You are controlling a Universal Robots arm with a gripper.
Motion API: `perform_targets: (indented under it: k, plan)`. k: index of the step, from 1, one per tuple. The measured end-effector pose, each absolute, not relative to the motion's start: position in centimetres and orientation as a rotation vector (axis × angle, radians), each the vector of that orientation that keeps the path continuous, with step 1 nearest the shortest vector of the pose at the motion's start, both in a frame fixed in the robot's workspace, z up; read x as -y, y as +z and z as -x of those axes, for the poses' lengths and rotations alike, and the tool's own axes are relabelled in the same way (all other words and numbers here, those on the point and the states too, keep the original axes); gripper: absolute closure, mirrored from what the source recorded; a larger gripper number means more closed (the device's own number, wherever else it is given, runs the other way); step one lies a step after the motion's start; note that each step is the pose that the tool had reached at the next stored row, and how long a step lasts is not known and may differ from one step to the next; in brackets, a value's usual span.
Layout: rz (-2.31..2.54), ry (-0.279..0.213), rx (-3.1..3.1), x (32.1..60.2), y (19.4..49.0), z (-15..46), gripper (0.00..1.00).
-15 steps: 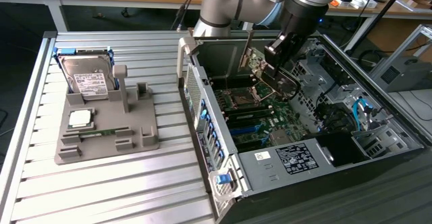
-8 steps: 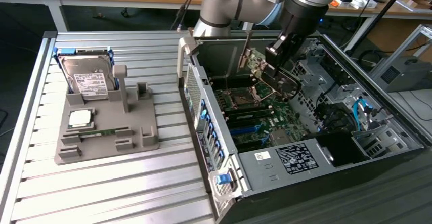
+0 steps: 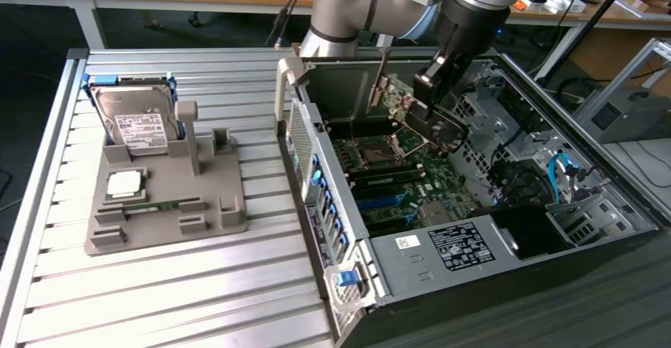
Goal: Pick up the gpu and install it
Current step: 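Insert the gpu into the slot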
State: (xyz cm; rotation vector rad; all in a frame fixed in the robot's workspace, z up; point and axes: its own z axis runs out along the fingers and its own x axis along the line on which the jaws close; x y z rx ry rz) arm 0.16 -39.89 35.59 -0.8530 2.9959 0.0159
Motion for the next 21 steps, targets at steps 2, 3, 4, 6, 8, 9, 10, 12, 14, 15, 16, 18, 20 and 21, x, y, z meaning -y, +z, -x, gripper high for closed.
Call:
perform_targets:
  k: [2, 3, 4, 6, 8, 9, 10, 12, 14, 15, 16, 18, 20, 21]
  plan:
    - [0.871, 0.016, -2.991, 39.89, 35.58, -0.16, 0.73]
    - [0.882, 0.016, -2.988, 39.89, 35.58, -0.16, 0.73]
    - [0.889, 0.016, -2.986, 39.89, 35.58, -0.16, 0.73]
    - [0.921, 0.017, -2.976, 39.89, 35.57, -0.16, 0.73]
    - [0.947, 0.017, -2.968, 39.89, 35.57, -0.16, 0.73]
    - [0.955, 0.017, -2.966, 39.89, 35.56, -0.16, 0.73]
    - [0.963, 0.017, -2.963, 39.89, 35.56, -0.16, 0.73]
    - [0.996, 0.018, -2.952, 39.89, 35.56, -0.16, 0.73]
    - [1.020, 0.018, -2.944, 39.89, 35.55, -0.16, 0.73]
    - [1.028, 0.018, -2.941, 39.89, 35.55, -0.16, 0.73]
    - [1.035, 0.018, -2.939, 39.89, 35.55, -0.16, 0.73]
    - [1.049, 0.018, -2.934, 39.89, 35.54, -0.16, 0.73]
    - [1.068, 0.019, -2.927, 39.89, 35.54, -0.16, 0.73]
    - [1.074, 0.019, -2.925, 39.89, 35.54, -0.16, 0.73]
